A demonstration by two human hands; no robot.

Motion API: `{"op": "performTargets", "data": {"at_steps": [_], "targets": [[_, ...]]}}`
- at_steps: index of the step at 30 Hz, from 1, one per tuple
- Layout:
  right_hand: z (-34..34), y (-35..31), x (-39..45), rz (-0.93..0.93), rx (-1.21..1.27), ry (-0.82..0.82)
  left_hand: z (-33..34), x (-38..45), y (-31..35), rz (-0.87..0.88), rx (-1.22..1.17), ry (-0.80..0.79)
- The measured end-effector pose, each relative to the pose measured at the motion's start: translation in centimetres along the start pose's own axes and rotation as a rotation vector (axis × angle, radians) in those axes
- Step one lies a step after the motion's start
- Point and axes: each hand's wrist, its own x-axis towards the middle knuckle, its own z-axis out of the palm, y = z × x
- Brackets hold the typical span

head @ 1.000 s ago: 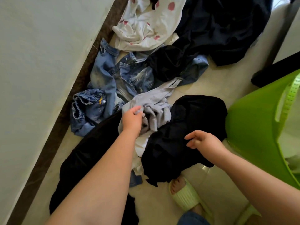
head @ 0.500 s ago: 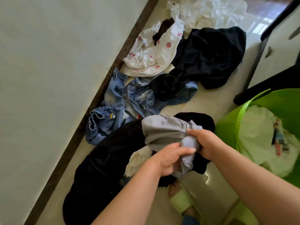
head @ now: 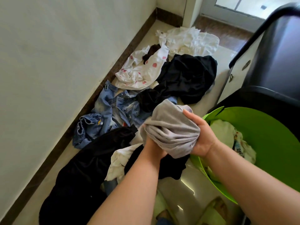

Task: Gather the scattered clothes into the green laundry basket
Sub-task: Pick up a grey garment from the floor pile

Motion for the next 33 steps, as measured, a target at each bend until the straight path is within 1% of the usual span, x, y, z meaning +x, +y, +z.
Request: {"op": "performTargets", "data": {"at_steps": [1,3,6,8,10,12,14,16,17,18,20,21,22,23,25,27,28,30,31,33], "targets": [[-0.5,-0.1,-1.2,0.016,-0.032,-0.044,1.2,-0.2,0.7,0.06,-0.039,-0.002],[-2.1,0.1,-2.8,0.055,-0.087,-0.092,2.2,-0.2,2.6,0.111,-0.122,-0.017],[-4.9,0.0,-4.6,0.165,-0.21,-0.032,2.9,-0.6,5.0,0.23,-0.171,-0.079],[-6.1,-0.2,-5.2,0.289,-0.338,0.03,2.3,-1.1,5.8,0.322,-0.164,-0.08],[-6.4,-0.3,-5.5,0.399,-0.495,0.12,1.7,-1.7,6.4,0.344,-0.194,-0.145],[-6.4,-0.1,-5.3,0.457,-0.664,0.231,1.1,-2.2,7.2,0.341,-0.198,-0.187],[-6.6,0.1,-4.7,0.458,-0.948,0.361,1.2,-2.8,7.7,0.347,-0.185,-0.174],[-6.5,0.1,-3.6,0.409,-1.284,0.396,1.6,-3.5,7.8,0.343,-0.139,-0.18],[-6.5,-0.1,-3.1,0.359,-1.369,0.404,1.8,-3.8,7.8,0.346,-0.104,-0.19],[-6.4,-0.3,-2.6,0.283,-1.373,0.451,2.1,-4.2,7.8,0.35,-0.057,-0.179],[-5.0,-1.2,-2.2,0.021,-1.263,0.566,2.2,-4.6,7.7,0.325,0.017,-0.139],[-4.3,-1.7,-2.1,-0.132,-1.237,0.575,2.1,-4.8,7.8,0.299,0.04,-0.132],[-3.6,-2.2,-1.8,-0.255,-1.266,0.553,2.0,-5.0,7.8,0.273,0.051,-0.137],[-3.1,-2.5,-1.5,-0.334,-1.339,0.508,2.0,-5.3,7.7,0.247,0.051,-0.146],[-2.2,-2.6,-0.7,-0.367,-1.529,0.432,2.0,-5.8,7.5,0.188,0.079,-0.194],[-1.9,-2.2,0.4,-0.349,-1.645,0.436,2.2,-6.0,7.2,0.154,0.144,-0.258],[-2.0,-1.9,1.0,-0.353,-1.655,0.451,2.6,-6.3,7.1,0.141,0.181,-0.29],[-2.7,-1.5,2.0,-0.356,-1.65,0.47,3.3,-6.8,7.1,0.118,0.259,-0.332],[-3.1,-1.3,2.5,-0.355,-1.597,0.457,3.6,-7.0,7.2,0.102,0.268,-0.367],[-3.4,-1.2,2.6,-0.326,-1.364,0.388,3.9,-7.1,7.2,0.071,0.281,-0.458]]}}
